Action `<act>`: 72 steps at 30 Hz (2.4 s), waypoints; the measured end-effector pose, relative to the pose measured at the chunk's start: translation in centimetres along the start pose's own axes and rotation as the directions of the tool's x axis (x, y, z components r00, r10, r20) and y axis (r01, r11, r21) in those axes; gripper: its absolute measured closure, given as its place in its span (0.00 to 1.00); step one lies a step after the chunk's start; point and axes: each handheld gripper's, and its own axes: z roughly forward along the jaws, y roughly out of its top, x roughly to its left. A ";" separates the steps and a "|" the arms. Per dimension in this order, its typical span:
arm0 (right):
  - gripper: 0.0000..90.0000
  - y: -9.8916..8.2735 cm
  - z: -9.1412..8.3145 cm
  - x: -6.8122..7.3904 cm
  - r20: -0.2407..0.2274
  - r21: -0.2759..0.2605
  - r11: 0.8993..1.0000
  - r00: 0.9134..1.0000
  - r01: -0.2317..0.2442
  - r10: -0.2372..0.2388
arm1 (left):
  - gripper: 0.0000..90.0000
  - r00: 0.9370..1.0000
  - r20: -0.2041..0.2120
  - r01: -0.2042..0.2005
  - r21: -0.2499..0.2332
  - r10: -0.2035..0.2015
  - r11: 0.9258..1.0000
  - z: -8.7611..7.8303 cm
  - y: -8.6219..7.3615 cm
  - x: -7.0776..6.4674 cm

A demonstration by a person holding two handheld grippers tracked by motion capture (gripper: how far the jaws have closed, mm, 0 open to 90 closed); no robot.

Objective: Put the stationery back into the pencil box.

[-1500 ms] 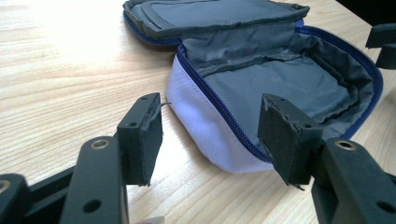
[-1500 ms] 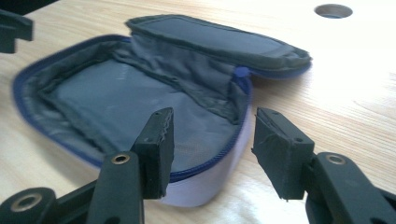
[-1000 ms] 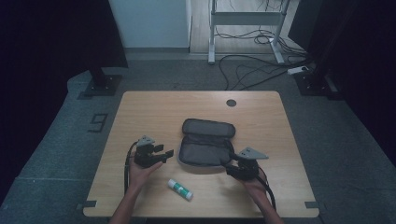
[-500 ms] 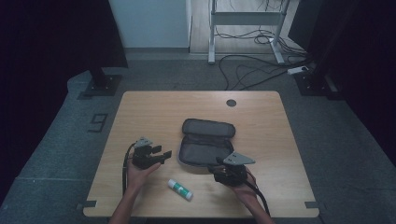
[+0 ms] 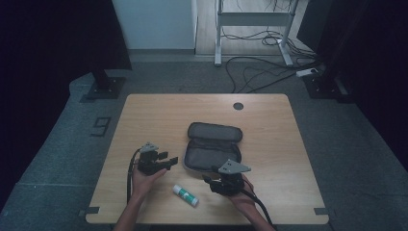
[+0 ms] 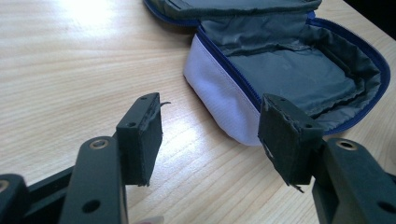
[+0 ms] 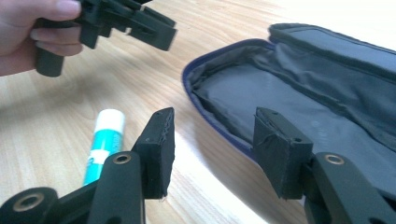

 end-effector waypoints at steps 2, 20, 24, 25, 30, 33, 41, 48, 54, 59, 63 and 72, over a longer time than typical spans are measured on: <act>0.53 0.0 0.1 0.2 -0.004 0.004 1.000 1.000 -0.001 0.001 | 0.45 1.000 -0.003 -0.007 0.008 0.007 1.000 0.1 -0.1 -0.1; 0.55 -0.4 2.5 4.3 -0.101 0.050 0.997 0.994 0.055 -0.050 | 0.45 1.000 -0.008 -0.015 0.012 0.015 1.000 0.1 -0.3 -0.1; 0.55 -0.6 2.9 4.8 -0.123 0.064 0.996 0.991 0.057 -0.049 | 0.45 1.000 -0.008 -0.014 0.018 0.014 1.000 0.1 -0.3 -0.1; 0.55 -0.7 3.0 5.0 -0.124 0.067 0.996 0.991 0.060 -0.052 | 0.45 1.000 -0.008 -0.014 0.018 0.014 1.000 0.1 -0.3 -0.1; 0.56 -0.9 3.4 5.5 -0.141 0.081 0.994 0.988 0.072 -0.060 | 0.45 1.000 -0.010 -0.015 0.016 0.015 1.000 0.1 -0.3 -0.1; 0.58 -1.2 3.8 5.9 -0.157 0.103 0.991 0.985 0.085 -0.068 | 0.45 1.000 -0.011 -0.014 0.014 0.015 1.000 0.0 -0.3 -0.1; 0.61 -1.7 4.5 6.4 -0.163 0.138 0.984 0.983 0.112 -0.089 | 0.45 1.000 -0.011 -0.018 0.017 0.018 1.000 0.0 -0.3 -0.1; 0.63 -2.0 4.8 6.5 -0.164 0.166 0.978 0.982 0.122 -0.095 | 0.45 1.000 -0.010 -0.018 0.019 0.018 1.000 0.0 -0.3 -0.1; 0.64 -2.3 5.1 6.5 -0.161 0.183 0.974 0.982 0.133 -0.104 | 0.45 1.000 -0.007 -0.020 0.020 0.020 1.000 0.1 -0.3 -0.2; 0.69 -2.4 5.2 6.5 -0.151 0.195 0.971 0.983 0.137 -0.108 | 0.45 1.000 -0.009 -0.015 0.021 0.015 1.000 0.0 -0.3 -0.1; 0.71 -2.5 5.2 6.6 -0.149 0.201 0.968 0.981 0.151 -0.123 | 0.45 1.000 -0.006 -0.009 0.016 0.009 1.000 -0.1 -0.3 -0.1; 0.72 -2.3 4.9 6.5 -0.147 0.201 0.967 0.981 0.154 -0.125 | 0.45 1.000 -0.006 -0.013 0.012 0.013 1.000 -0.2 -0.3 0.0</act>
